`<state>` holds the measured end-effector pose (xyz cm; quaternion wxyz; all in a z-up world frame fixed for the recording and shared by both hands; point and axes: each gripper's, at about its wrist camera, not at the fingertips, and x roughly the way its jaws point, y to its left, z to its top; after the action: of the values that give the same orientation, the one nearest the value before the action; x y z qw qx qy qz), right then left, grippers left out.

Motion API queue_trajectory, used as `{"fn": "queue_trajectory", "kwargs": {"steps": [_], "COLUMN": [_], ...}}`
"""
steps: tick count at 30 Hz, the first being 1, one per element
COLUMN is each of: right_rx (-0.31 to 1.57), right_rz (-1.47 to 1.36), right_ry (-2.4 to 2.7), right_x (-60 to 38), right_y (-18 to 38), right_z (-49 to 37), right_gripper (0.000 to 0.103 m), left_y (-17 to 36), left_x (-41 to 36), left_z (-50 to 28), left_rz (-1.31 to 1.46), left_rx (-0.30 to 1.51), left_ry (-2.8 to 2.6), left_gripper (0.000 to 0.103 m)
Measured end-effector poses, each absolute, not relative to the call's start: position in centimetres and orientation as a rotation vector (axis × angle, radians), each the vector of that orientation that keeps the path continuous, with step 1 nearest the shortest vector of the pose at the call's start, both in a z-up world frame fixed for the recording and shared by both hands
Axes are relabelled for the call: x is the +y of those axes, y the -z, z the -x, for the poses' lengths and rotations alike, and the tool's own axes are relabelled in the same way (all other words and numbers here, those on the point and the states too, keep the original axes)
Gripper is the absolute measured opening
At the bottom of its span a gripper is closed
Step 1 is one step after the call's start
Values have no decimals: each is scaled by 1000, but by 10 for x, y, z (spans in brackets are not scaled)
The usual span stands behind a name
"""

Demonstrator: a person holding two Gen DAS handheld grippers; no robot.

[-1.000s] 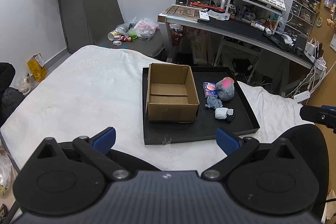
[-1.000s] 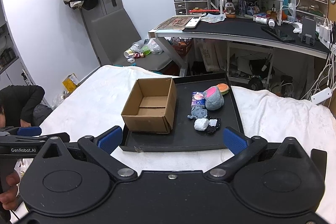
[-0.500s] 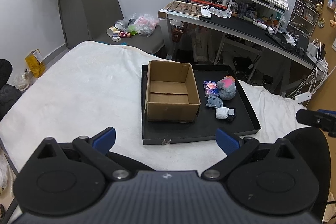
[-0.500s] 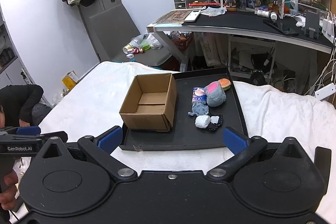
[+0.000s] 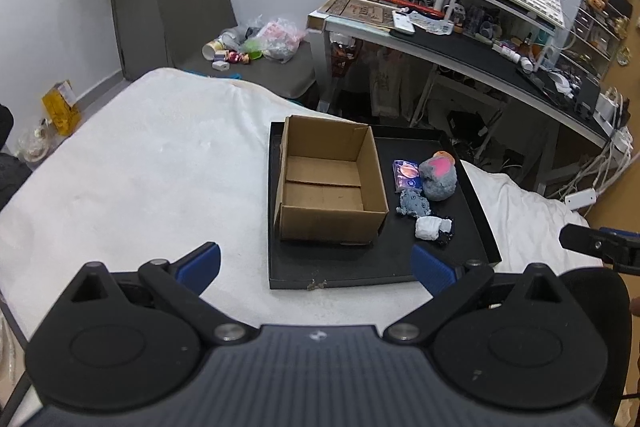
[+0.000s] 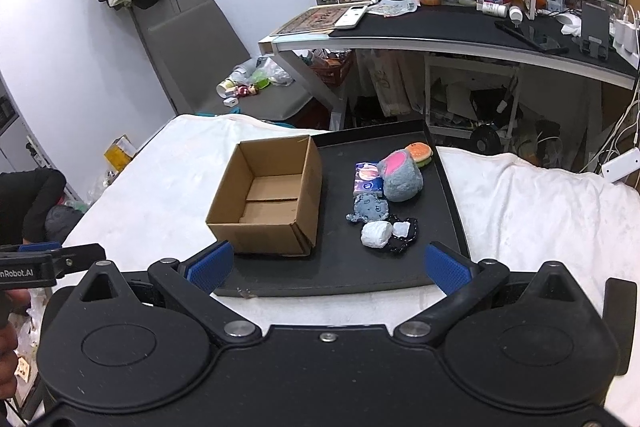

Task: Organize soft objects
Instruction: 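Move the right tool toward the grey plush with the pink ear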

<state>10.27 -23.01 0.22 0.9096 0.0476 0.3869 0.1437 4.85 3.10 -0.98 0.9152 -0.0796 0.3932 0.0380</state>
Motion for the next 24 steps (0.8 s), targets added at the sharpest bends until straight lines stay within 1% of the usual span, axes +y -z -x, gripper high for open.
{"fn": "queue_trajectory", "kwargs": {"steps": [14,20,24], "right_rx": [877,886,860], "right_rz": [-139,-143,-161], "right_ry": [-260,-240,-208], "right_x": [-233,-236,-241], "right_y": [34,50,57], "right_z": [-163,-185,-199], "right_gripper": [103,103,102], "left_y": [35,50,57], "left_x": [51,59,64], "left_z": [-107,-129,-143], "left_rz": [216,251,265], "left_rx": [858,875,873], "left_ry": [-121,-130,-147], "left_gripper": [101,101,100]}}
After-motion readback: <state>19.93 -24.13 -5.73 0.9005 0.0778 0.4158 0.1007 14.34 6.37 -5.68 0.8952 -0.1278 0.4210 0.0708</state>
